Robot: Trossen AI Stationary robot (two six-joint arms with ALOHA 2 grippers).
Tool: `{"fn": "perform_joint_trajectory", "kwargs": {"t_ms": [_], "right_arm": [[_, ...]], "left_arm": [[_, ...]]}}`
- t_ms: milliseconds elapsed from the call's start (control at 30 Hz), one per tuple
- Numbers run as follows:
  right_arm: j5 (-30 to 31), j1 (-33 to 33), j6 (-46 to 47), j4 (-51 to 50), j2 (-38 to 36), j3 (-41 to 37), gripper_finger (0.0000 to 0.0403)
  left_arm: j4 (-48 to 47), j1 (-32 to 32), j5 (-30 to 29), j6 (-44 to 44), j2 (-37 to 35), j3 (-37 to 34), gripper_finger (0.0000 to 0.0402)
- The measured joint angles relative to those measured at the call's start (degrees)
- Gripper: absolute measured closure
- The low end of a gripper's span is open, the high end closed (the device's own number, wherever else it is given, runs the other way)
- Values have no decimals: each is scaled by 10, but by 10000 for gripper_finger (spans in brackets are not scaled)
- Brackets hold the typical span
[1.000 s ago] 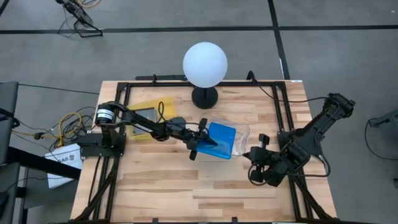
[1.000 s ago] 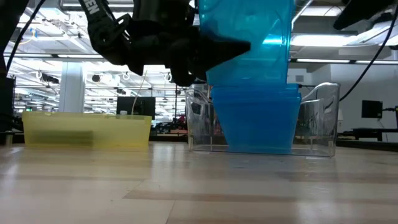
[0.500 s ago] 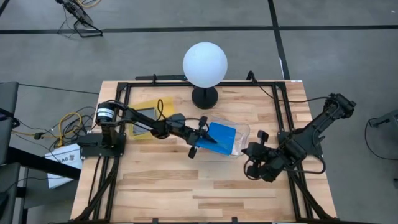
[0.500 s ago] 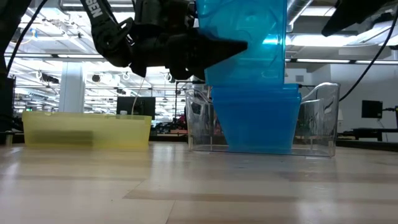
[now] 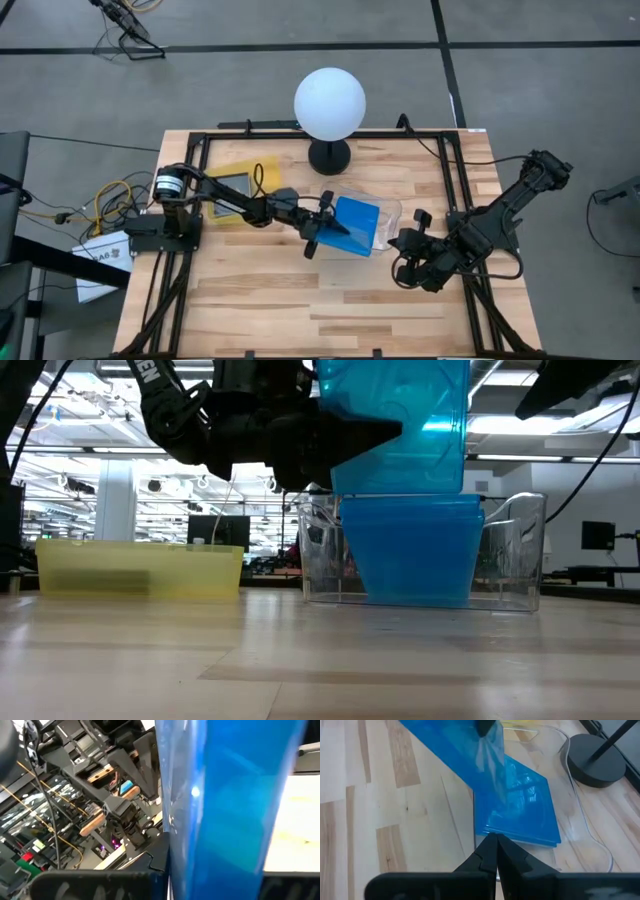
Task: Pick & place jewel cases by type
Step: Put the blue CD case into the transparent bin
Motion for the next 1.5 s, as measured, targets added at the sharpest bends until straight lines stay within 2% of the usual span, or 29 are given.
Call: {"fn": "perform_joint_trajectory", "kwargs": {"t_ms": [300, 433, 667, 1067, 1233, 1500], "right_arm": [[0, 0, 0, 0, 0, 0, 403], [0, 0, 0, 5, 0, 0, 403], [0, 0, 0, 11, 0, 0, 403], [0, 0, 0, 11, 0, 0, 403], [0, 0, 0, 11, 0, 0, 403], [0, 0, 0, 11, 0, 0, 403]], "left_arm": [[-37, 4, -3, -9, 0, 3, 367], [-87, 4, -49, -60, 0, 29, 361], [-137, 5, -36, -62, 0, 65, 312], [-173, 7, -10, -59, 0, 68, 217], [-171, 8, -11, -59, 0, 68, 199], [-163, 25, -11, -100, 0, 68, 198]]}}
